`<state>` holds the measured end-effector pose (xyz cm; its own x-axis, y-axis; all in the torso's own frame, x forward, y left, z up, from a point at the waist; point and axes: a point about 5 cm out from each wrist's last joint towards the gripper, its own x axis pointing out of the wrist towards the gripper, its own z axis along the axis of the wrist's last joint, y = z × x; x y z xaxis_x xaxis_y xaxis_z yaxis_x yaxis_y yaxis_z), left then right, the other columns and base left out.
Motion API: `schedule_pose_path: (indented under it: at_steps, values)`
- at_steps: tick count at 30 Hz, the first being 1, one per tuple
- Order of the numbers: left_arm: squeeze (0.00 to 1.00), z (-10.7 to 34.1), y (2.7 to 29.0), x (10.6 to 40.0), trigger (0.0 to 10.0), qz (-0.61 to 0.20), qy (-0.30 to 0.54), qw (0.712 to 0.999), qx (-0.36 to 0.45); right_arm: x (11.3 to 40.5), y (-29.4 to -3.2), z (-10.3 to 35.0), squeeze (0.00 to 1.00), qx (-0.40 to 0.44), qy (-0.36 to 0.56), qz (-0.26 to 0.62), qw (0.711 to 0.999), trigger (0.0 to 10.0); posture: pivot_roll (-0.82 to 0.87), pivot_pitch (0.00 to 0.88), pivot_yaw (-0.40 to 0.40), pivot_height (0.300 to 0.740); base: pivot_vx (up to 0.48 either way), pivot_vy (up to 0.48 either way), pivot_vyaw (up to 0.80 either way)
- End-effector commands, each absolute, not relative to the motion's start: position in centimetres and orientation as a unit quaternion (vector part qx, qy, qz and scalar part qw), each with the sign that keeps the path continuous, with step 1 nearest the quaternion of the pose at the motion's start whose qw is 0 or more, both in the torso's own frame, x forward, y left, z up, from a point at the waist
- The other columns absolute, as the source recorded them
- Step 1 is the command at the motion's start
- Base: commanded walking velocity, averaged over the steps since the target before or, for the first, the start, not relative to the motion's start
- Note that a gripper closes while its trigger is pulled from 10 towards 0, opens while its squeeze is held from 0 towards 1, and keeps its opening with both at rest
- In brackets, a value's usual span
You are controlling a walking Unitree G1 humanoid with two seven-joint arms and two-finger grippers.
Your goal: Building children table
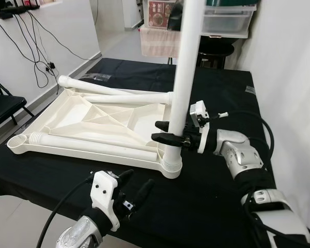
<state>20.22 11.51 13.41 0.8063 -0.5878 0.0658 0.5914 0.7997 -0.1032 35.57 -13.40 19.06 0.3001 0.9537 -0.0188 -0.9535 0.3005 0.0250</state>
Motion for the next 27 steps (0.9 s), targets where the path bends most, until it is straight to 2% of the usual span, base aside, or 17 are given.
schedule_pose_path:
  at_steps: [1, 4, 5, 6, 7, 8, 9, 10, 11, 12, 18, 19, 20, 21, 22, 23, 27]
  values:
    - [0.0, 13.0, 11.6, 20.2, 10.0, -0.309, -0.002, 0.949, -0.063, 35.0, -13.6, 17.8, 0.0, 0.015, 0.03, 0.596, 0.802, 0.0, 0.03, 0.074, -0.009, 0.74, 0.0, 0.0, 0.0]
    - [0.0, 13.0, 11.6, 20.1, 10.0, -0.308, -0.002, 0.949, -0.063, 34.7, -14.0, 17.2, 0.0, 0.005, 0.037, 0.58, 0.813, 0.0, 0.02, 0.077, -0.011, 0.74, 0.0, 0.0, 0.0]
    - [0.0, 13.1, 11.7, 20.0, 10.0, -0.307, -0.002, 0.95, -0.062, 34.2, -13.4, 15.1, 0.0, -0.037, 0.062, 0.451, 0.89, 0.0, 0.03, 0.087, -0.022, 0.74, 0.0, 0.0, 0.0]
    - [0.0, 13.1, 11.8, 19.9, 10.0, -0.307, -0.002, 0.95, -0.061, 33.9, -13.1, 14.3, 0.0, -0.063, 0.068, 0.353, 0.931, 0.0, 0.03, 0.088, -0.022, 0.74, 0.0, 0.0, 0.0]
    - [0.0, 13.1, 11.9, 19.9, 10.0, -0.306, -0.002, 0.95, -0.06, 33.6, -13.0, 13.9, 0.0, -0.08, 0.069, 0.286, 0.952, 0.0, 0.03, 0.088, -0.022, 0.74, 0.0, 0.0, 0.0]
    - [0.0, 13.2, 12.0, 19.9, 10.0, -0.306, -0.002, 0.95, -0.06, 31.9, -12.5, 13.3, 0.0, -0.032, 0.098, 0.218, 0.97, 0.0, 0.02, 0.109, -0.008, 0.74, 0.0, 0.0, 0.0]
    - [0.0, 13.2, 12.1, 19.9, 10.0, -0.306, -0.002, 0.95, -0.06, 29.6, -10.9, 12.7, 0.0, -0.001, 0.125, 0.249, 0.96, 0.0, 0.02, 0.109, -0.008, 0.74, 0.0, 0.0, 0.0]
    - [0.0, 13.2, 12.1, 19.9, 10.0, -0.306, -0.002, 0.95, -0.06, 29.6, -10.9, 12.7, 0.0, -0.001, 0.125, 0.249, 0.96, 0.0, 0.02, 0.109, -0.008, 0.74, 0.0, 0.0, 0.0]
    - [0.0, 13.2, 12.1, 19.9, 10.0, -0.307, -0.001, 0.95, -0.059, 28.4, -9.6, 13.2, 0.0, -0.069, 0.119, 0.302, 0.943, 0.0, 0.0, 0.1, 0.005, 0.74, 0.0, 0.0, 0.0]
    - [0.0, 13.1, 12.2, 20.0, 10.0, -0.308, 0.0, 0.95, -0.059, 28.2, -9.2, 14.3, 0.0, -0.084, 0.072, 0.326, 0.939, 0.0, -0.01, 0.096, 0.013, 0.74, 0.0, 0.0, 0.0]
    - [0.0, 13.1, 12.0, 20.2, 10.0, -0.318, 0.004, 0.946, -0.067, 30.1, -10.3, 13.6, 0.0, -0.028, 0.102, 0.308, 0.946, 0.0, 0.01, 0.094, 0.005, 0.74, 0.0, 0.0, 0.0]
    - [0.0, 13.1, 12.0, 20.2, 10.0, -0.316, 0.003, 0.947, -0.066, 30.3, -10.1, 13.7, 0.0, -0.038, 0.097, 0.313, 0.944, 0.7, 0.0, 0.094, 0.008, 0.74, 0.0, 0.0, 0.0]
    - [0.0, 13.2, 12.0, 20.2, 10.0, -0.311, 0.001, 0.948, -0.065, 30.5, -10.0, 13.8, 0.0, -0.04, 0.094, 0.323, 0.941, 10.0, 0.0, 0.095, 0.007, 0.74, 0.0, 0.0, 0.0]
    - [0.0, 13.2, 12.0, 20.2, 10.0, -0.311, 0.001, 0.948, -0.065, 30.5, -10.0, 13.8, 0.0, -0.04, 0.094, 0.323, 0.941, 10.0, 0.0, 0.095, 0.007, 0.74, 0.0, 0.0, 0.0]
    - [0.0, 13.2, 12.1, 20.2, 10.0, -0.308, -0.001, 0.949, -0.065, 30.4, -9.7, 14.0, 0.24, -0.041, 0.091, 0.329, 0.939, 10.0, 0.0, 0.095, 0.007, 0.74, 0.0, 0.0, 0.0]
    - [0.0, 13.2, 12.1, 20.3, 10.0, -0.306, -0.001, 0.95, -0.066, 30.5, -9.7, 14.2, 1.0, -0.028, 0.084, 0.34, 0.936, 10.0, 0.0, 0.09, 0.002, 0.74, 0.0, 0.0, 0.0]
    - [0.0, 13.2, 12.0, 20.4, 10.0, -0.308, -0.001, 0.949, -0.067, 30.5, -9.1, 15.4, 1.0, 0.0, 0.057, 0.403, 0.914, 10.0, 0.0, 0.08, 0.002, 0.74, 0.0, 0.0, 0.0]
